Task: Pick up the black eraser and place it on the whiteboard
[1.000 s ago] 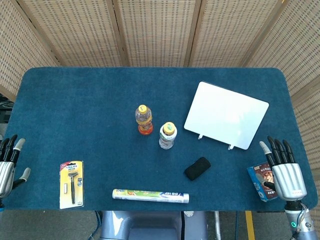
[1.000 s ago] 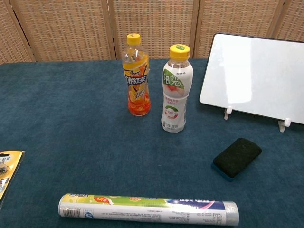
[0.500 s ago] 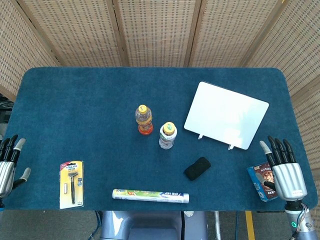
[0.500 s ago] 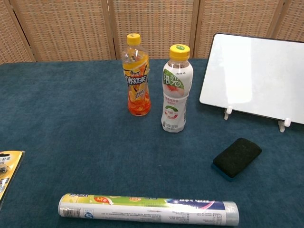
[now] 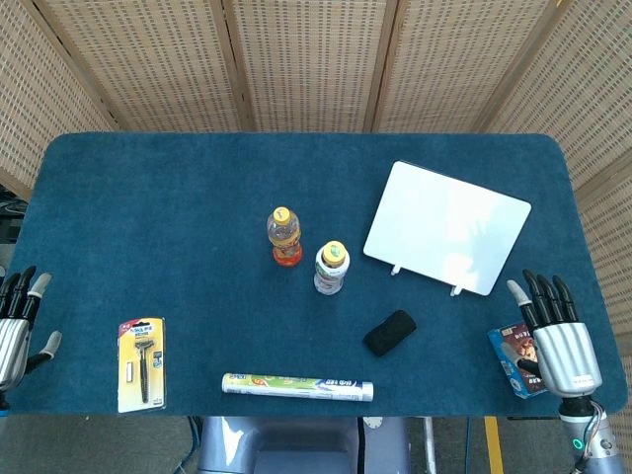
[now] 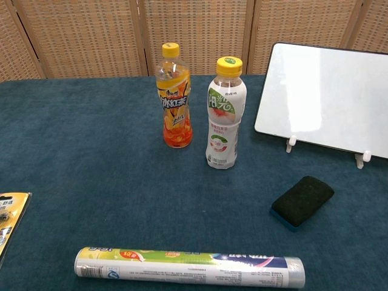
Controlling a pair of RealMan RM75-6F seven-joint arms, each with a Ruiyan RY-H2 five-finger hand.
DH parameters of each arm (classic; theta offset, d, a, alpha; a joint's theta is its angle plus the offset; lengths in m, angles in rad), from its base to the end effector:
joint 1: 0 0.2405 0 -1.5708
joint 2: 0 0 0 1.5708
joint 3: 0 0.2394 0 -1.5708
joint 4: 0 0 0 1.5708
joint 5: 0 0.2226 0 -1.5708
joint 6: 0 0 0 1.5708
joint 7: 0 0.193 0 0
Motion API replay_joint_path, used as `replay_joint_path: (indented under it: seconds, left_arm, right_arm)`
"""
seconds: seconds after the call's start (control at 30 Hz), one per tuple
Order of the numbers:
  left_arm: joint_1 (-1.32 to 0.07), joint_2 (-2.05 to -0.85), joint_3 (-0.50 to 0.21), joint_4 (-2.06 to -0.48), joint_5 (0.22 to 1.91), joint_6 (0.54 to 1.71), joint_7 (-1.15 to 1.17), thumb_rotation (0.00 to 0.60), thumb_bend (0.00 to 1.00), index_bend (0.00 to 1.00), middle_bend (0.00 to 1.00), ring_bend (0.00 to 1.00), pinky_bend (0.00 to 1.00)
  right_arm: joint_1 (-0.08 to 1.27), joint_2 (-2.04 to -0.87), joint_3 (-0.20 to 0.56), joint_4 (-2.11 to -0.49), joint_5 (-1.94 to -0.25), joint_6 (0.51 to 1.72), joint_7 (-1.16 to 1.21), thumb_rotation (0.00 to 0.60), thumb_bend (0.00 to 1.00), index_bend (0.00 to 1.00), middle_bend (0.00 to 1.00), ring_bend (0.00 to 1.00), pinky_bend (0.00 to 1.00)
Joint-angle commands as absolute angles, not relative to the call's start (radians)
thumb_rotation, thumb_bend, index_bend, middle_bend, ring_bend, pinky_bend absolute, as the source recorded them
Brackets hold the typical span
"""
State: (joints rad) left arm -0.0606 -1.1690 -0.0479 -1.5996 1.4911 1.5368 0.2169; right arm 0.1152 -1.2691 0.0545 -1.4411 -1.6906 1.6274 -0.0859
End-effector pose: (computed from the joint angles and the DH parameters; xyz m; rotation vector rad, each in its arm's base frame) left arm -0.3016 0.2217 0.1350 -1.3903 -0.7531 -0.7742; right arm -0.2678 -0.2350 0.1200 1.4893 -0.6169 1.0379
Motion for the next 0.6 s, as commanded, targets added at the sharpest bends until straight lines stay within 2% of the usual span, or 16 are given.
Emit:
replay_joint_path:
  seconds: [0.03, 0.3, 0.6]
  left_arm:
    - [-0.061, -1.168, -0.048, -1.600, 1.490, 1.536, 0.216, 0.600, 0.33, 0.00, 0.00, 0.00, 0.00]
    - [-0.063, -1.168, -0.046, -1.600, 1.494, 1.531, 0.212, 0.600, 0.33, 0.00, 0.00, 0.00, 0.00]
    - [-0.064, -1.169, -0.044, -1.599, 1.498, 1.531, 0.213, 0.600, 0.33, 0.00, 0.00, 0.00, 0.00]
  right_arm:
    - [0.118, -1.269, 0.051, -1.441, -1.706, 1.635, -0.075, 0.600, 0.11, 0.11, 0.02, 0.00, 0.00]
    - [0.144, -1.262, 0.020, -1.436, -1.763, 1.605, -0.054, 0.600, 0.12, 0.14, 0.02, 0.00, 0.00]
    - [0.201, -1.231, -0.006, -1.482, -1.813, 1.514, -0.088, 0.600, 0.13, 0.19, 0.02, 0.00, 0.00]
